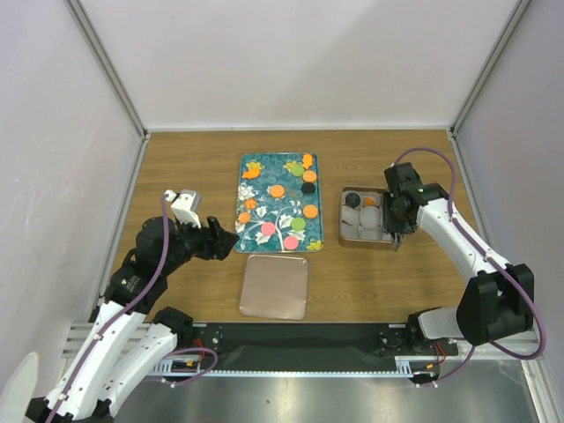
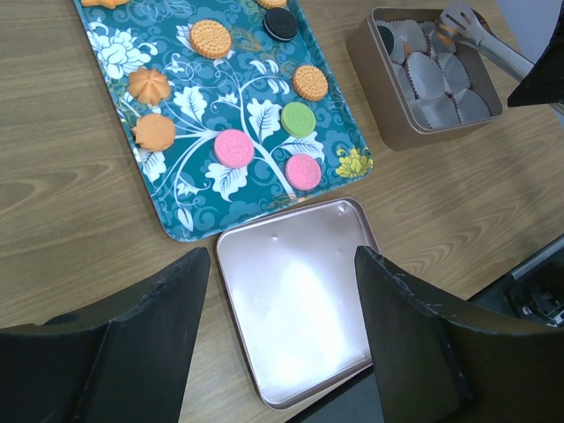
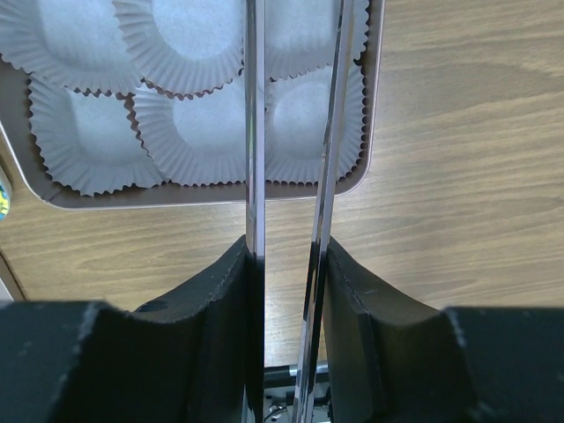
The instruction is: Pack the cookies
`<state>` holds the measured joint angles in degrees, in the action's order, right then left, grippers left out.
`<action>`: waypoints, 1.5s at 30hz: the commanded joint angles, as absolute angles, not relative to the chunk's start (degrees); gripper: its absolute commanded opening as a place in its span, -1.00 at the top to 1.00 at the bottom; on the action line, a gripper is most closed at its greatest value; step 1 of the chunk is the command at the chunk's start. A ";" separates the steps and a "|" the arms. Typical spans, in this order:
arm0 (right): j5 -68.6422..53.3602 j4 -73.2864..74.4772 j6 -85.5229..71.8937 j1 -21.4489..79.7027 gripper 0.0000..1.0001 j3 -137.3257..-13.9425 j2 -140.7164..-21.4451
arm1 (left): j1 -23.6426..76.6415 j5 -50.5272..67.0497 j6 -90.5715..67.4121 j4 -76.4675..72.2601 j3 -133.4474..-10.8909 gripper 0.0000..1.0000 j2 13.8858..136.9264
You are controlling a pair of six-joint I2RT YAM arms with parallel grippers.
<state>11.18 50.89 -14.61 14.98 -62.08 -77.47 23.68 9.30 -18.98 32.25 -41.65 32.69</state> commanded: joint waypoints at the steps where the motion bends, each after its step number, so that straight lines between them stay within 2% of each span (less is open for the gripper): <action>1: 11.69 48.96 -15.21 14.76 0.25 -61.96 -77.61 | 24.08 9.93 -18.54 30.67 -41.40 -0.46 32.87; 14: 12.92 47.73 -15.56 14.50 0.17 -62.40 -79.72 | 24.26 9.58 -18.63 30.76 -41.40 -0.47 32.70; 22: 11.78 48.43 -15.56 14.50 0.03 -63.81 -77.96 | 24.26 9.75 -18.63 30.76 -41.40 -0.46 32.96; 34: 9.67 51.58 -15.99 16.43 0.08 -66.44 -72.70 | 24.35 9.67 -18.54 30.67 -41.40 -0.46 33.22; 39: 11.42 53.08 -17.49 25.54 0.09 -71.70 -72.50 | 24.35 9.58 -18.63 30.85 -41.40 -0.46 33.31; 42: 13.88 53.53 -18.80 34.85 0.10 -75.66 -76.97 | 24.35 9.23 -18.63 30.85 -41.40 -0.46 33.40; 45: 12.14 51.51 -18.72 39.71 0.09 -77.25 -82.08 | 24.43 9.05 -18.63 30.94 -41.48 -0.46 33.49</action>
